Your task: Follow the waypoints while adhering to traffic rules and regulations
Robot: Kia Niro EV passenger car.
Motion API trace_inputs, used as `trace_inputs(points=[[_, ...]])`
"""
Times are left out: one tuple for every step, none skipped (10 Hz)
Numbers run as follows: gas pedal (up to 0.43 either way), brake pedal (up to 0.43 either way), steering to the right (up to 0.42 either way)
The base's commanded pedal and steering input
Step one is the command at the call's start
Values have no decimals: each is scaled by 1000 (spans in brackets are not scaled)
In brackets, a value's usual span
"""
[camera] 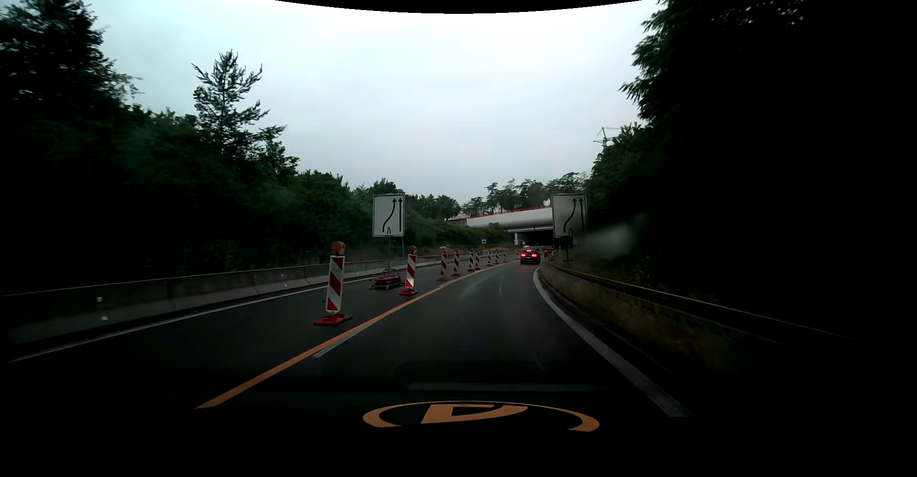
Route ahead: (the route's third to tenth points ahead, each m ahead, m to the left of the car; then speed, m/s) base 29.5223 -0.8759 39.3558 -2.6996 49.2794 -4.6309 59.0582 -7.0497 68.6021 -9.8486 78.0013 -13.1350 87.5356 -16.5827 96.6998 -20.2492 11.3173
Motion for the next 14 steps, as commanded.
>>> trace_inputs(points=[[67, 0, 21], [67, 0, 21], [59, 0, 21], [59, 0, 21], [59, 0, 21], [47, 0, 21], [47, 0, 21], [47, 0, 21], [47, 0, 21], [47, 0, 21], [47, 0, 21], [47, 0, 21], [47, 0, 21], [47, 0, 21]])
